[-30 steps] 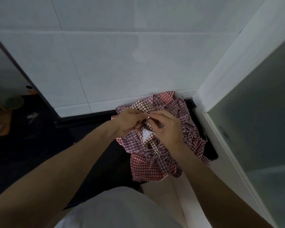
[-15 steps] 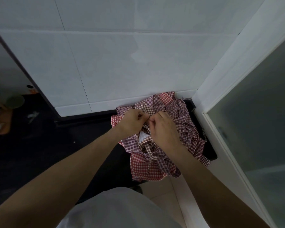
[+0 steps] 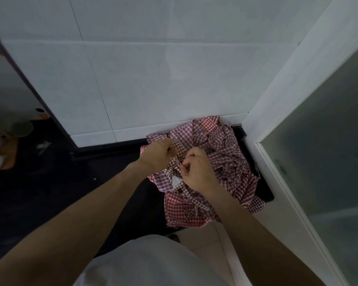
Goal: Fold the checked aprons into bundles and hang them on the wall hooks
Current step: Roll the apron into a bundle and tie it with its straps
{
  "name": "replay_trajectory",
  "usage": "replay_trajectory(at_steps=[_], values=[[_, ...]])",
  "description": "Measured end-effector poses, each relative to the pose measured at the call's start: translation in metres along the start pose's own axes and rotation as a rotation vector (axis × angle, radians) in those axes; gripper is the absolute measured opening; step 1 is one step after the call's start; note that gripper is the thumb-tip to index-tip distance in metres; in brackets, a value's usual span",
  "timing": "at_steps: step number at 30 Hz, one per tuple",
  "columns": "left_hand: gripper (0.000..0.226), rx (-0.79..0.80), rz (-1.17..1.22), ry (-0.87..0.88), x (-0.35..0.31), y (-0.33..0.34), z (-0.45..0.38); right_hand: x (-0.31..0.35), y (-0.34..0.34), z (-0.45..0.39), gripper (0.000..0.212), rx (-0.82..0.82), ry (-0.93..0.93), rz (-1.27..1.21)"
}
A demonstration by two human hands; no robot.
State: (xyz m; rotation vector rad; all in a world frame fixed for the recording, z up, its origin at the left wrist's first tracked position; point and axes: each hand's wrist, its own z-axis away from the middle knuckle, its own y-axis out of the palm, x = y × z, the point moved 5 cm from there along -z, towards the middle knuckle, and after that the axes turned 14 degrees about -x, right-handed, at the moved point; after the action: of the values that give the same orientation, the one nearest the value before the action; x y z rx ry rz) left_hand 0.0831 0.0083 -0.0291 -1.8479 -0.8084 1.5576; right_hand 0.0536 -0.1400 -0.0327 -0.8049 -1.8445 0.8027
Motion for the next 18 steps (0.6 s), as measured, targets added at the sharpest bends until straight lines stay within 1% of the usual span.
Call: replay_trajectory(at_steps=[5, 8, 10, 15, 18], values=[[0.018, -0.092, 0.047, 0.034, -0.005, -0.005, -0.002, 0.007, 0.000, -0.002, 0.021, 0.033, -0.002, -0.029], [0.008, -0.137, 0.079, 0.003, -0.004, -0.010, -0.005, 0.010, -0.003, -0.006, 0.018, 0.053, -0.028, -0.026], [0.009, -0.168, 0.078, 0.019, -0.004, -0.014, -0.007, 0.013, -0.006, -0.010, 0.017, 0.053, -0.046, -0.042], [0.006, -0.191, 0.046, 0.047, -0.007, -0.019, -0.013, 0.022, -0.013, -0.011, 0.022, 0.049, -0.100, -0.105], [0.008, -0.187, 0.056, 0.054, -0.011, -0.020, -0.010, 0.025, -0.015, -0.009, 0.020, 0.080, -0.114, -0.121]])
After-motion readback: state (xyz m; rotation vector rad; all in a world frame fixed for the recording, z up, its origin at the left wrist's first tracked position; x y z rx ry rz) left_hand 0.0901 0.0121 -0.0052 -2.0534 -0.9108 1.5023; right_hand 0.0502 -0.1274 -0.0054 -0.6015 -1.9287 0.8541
